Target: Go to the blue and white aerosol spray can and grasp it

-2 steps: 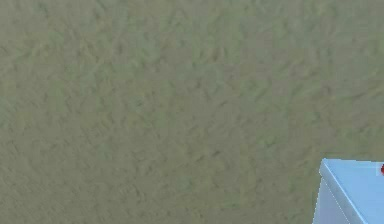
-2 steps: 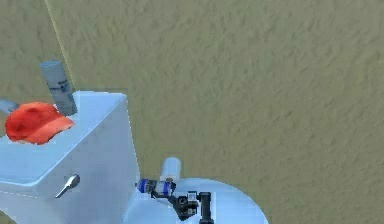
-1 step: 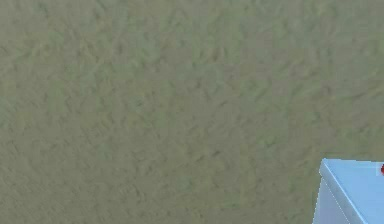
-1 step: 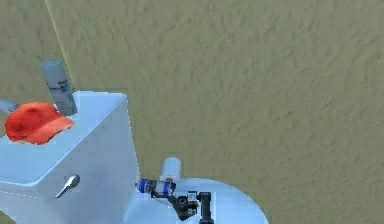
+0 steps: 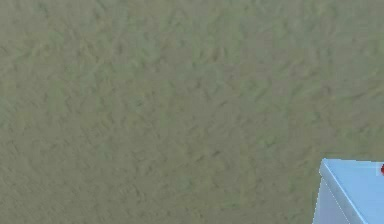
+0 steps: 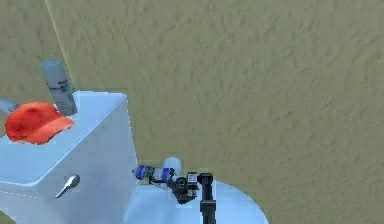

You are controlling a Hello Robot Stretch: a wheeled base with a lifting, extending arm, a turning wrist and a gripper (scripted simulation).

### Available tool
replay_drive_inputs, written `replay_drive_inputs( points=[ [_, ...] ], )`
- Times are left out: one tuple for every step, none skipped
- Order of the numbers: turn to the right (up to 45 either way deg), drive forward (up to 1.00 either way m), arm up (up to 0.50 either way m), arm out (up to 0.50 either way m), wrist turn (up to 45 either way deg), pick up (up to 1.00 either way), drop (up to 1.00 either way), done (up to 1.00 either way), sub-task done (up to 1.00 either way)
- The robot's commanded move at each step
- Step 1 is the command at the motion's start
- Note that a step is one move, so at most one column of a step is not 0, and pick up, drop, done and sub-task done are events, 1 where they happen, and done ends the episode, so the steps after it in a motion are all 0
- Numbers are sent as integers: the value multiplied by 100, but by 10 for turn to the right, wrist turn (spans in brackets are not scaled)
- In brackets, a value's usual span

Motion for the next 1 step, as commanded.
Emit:
replay_drive_inputs(
  points=[
    [0,0,0,0,0,0,0,100,0]
  ],
)
